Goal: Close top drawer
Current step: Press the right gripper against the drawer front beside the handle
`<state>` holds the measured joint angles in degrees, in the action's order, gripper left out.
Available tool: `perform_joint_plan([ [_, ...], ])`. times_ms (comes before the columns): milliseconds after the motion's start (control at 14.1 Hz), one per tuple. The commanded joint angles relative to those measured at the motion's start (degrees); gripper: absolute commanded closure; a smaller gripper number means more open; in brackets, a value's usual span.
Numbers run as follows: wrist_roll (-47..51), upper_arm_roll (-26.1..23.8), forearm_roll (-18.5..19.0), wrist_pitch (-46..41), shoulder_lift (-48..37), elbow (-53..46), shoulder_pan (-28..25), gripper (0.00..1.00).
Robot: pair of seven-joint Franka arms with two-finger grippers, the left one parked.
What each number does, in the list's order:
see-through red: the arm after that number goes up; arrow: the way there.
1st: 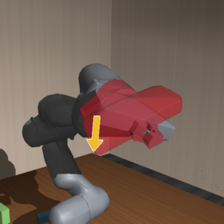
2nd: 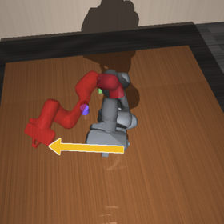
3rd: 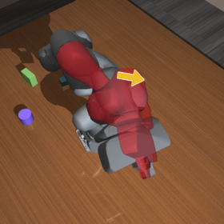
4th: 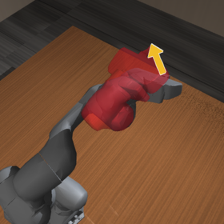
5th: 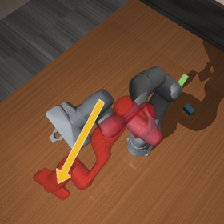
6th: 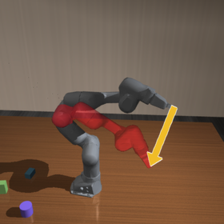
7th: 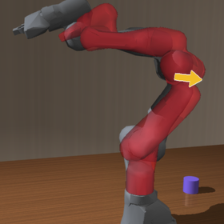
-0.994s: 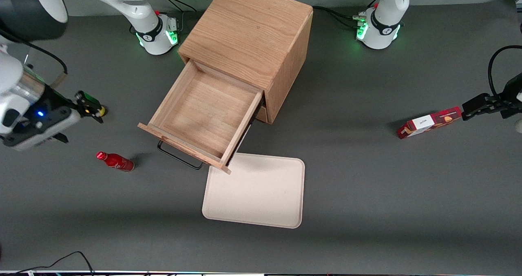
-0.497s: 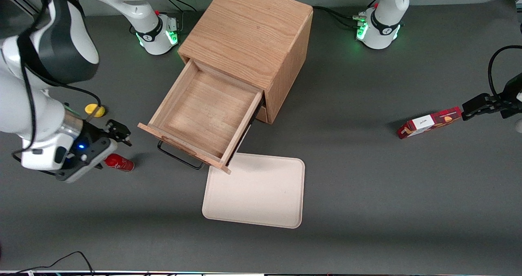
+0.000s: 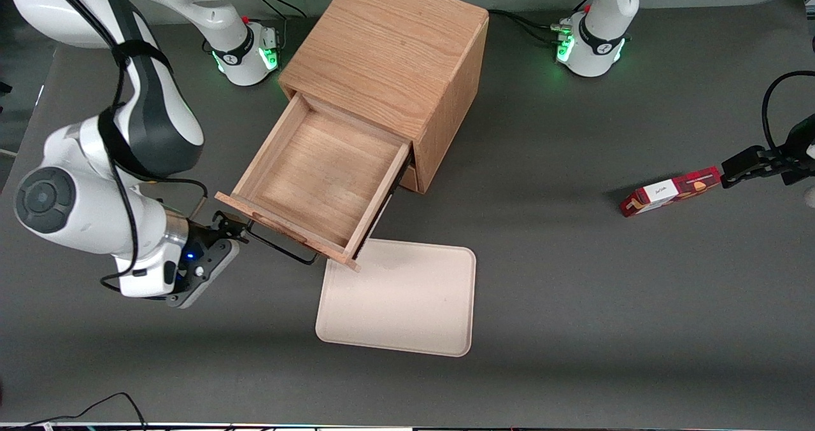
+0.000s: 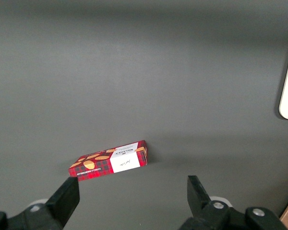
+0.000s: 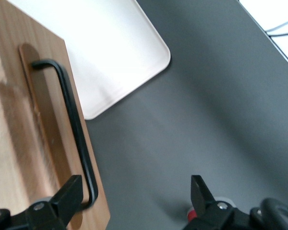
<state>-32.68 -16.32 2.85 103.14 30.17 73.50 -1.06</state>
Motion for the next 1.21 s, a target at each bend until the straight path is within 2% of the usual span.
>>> perform_joint_plan([
  [0, -0.99, -1.42, 0.49, 0.92, 3.39, -3.19, -0.25, 0.0],
  [213, -0.54, -1.87, -4.42, 0.92, 5.77, -3.63, -0.25, 0.0],
  [284, -0.63, -1.87, -4.87, 0.92, 5.77, -3.63, -0.25, 0.0],
  [1135, -2.82, -1.52, -5.31, -1.8, 6.74, -3.1, -0.52, 0.0],
])
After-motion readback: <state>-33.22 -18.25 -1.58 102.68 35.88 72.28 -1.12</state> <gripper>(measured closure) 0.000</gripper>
